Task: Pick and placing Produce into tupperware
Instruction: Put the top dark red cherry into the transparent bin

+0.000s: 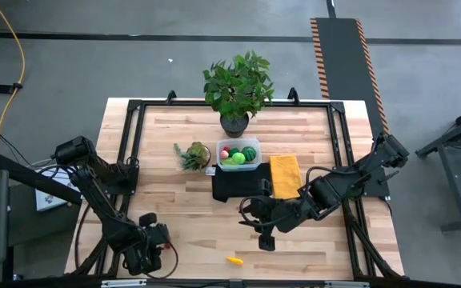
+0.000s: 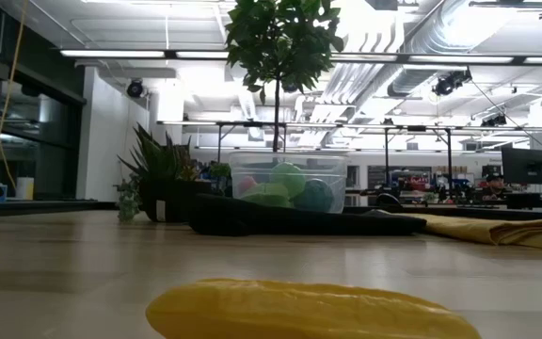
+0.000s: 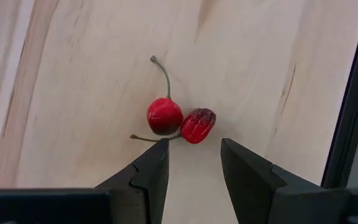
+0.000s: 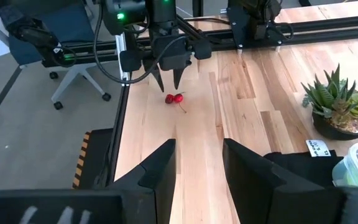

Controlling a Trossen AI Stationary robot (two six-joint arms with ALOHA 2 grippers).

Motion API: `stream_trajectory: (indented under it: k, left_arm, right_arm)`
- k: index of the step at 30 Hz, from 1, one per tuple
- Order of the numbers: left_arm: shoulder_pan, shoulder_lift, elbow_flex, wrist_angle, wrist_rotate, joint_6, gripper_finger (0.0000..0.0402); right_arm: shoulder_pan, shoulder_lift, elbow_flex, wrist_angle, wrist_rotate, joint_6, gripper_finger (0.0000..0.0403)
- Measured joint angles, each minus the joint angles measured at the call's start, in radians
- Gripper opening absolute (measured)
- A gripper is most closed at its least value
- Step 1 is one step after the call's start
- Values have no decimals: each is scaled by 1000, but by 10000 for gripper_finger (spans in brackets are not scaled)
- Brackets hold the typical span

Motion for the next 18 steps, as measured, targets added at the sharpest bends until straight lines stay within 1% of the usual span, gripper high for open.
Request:
stream_trajectory:
  k: [3, 6, 12, 16, 18]
  left_arm:
    - [0, 0, 0, -3, 0, 35, 134]
    - [1, 0, 0, -20, -1, 22, 134]
    - [0, 0, 0, -129, -4, -175, 134]
    - [0, 0, 0, -134, -4, -279, 134]
    - [0, -1, 0, -124, -5, -304, 134]
  right_arm:
    - [0, 0, 0, 0, 5, 0, 124]
    - [0, 0, 0, 0, 26, 4, 124]
    - [0, 0, 0, 0, 29, 16, 124]
    - [-2, 0, 0, 0, 31, 19, 124]
    - [-2, 0, 0, 0, 32, 23, 124]
